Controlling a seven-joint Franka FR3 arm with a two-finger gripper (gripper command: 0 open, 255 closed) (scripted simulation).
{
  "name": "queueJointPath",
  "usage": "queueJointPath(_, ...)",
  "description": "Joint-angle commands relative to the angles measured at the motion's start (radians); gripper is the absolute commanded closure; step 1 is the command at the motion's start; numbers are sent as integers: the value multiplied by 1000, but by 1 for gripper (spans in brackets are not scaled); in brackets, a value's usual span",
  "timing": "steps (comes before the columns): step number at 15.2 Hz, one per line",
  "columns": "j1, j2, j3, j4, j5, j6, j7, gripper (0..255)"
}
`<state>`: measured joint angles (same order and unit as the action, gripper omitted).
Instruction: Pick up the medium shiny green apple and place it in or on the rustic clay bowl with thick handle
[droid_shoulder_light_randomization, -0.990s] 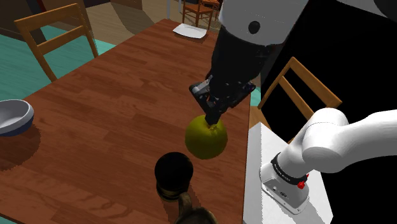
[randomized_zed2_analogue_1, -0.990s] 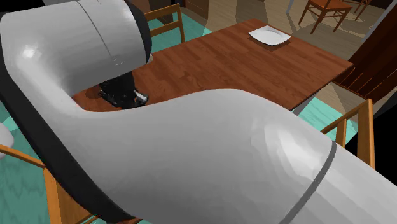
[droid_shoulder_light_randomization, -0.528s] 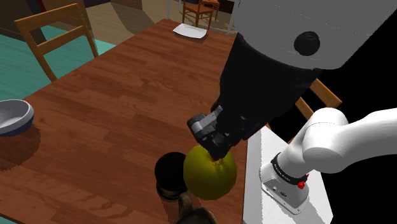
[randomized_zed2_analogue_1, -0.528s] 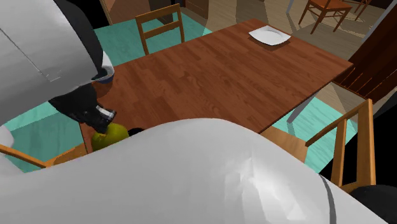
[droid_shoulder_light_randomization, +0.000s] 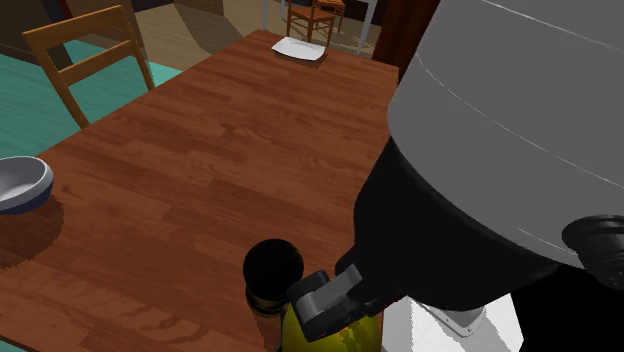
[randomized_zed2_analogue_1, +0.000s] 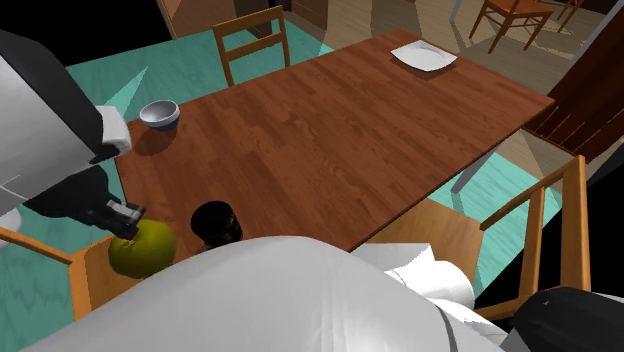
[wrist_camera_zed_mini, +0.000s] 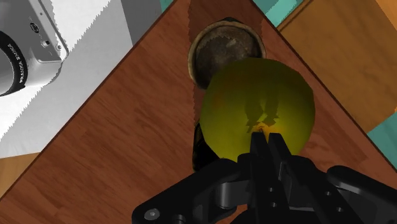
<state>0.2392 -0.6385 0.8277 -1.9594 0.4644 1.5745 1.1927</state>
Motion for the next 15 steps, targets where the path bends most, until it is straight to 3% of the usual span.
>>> queueJointPath(1,5,-9,4,-32,8,24,-5,255)
queueJointPath(15,28,-43,59,-225,61,191,-33,255)
